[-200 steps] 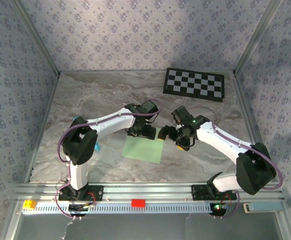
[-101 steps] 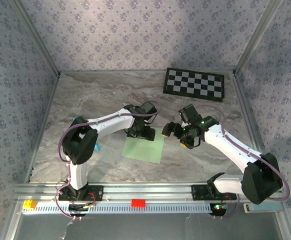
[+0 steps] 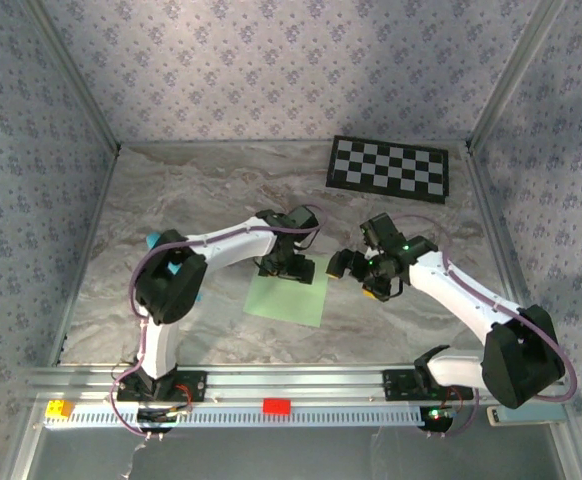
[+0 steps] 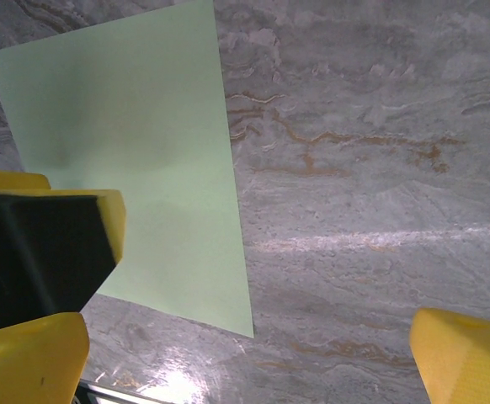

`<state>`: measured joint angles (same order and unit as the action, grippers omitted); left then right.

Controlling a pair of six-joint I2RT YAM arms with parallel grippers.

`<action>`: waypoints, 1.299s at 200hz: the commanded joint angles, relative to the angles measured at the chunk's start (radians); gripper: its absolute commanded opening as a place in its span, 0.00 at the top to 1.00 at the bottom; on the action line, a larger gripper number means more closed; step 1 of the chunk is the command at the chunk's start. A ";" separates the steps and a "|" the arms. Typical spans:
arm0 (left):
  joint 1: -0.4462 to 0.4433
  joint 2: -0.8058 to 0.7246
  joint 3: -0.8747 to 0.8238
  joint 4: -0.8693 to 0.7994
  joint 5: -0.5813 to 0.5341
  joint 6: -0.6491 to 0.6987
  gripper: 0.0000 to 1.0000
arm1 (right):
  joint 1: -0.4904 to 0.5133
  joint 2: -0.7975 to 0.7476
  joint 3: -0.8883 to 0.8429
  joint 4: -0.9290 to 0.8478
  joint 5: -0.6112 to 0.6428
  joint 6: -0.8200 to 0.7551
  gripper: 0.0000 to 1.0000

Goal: Fold a paper plane with a square sheet of paper (pick it up from the middle)
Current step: First fold the square sheet of paper in half at the center of the table.

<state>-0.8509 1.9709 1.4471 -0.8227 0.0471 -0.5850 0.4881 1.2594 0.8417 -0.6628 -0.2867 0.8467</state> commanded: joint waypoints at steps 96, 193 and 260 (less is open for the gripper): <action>-0.025 0.106 0.124 -0.149 -0.105 -0.039 0.16 | -0.047 -0.096 -0.097 0.048 0.001 -0.084 0.00; -0.026 0.157 0.083 -0.103 -0.070 -0.072 0.16 | -0.058 -0.193 -0.192 0.113 0.023 -0.068 0.01; -0.025 0.176 -0.032 -0.010 -0.008 -0.105 0.17 | -0.063 -0.254 -0.273 0.146 0.033 -0.021 0.00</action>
<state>-0.8707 2.0689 1.4937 -0.8547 -0.0166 -0.6563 0.4301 1.0332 0.5919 -0.5346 -0.2729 0.7921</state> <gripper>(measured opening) 0.837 0.995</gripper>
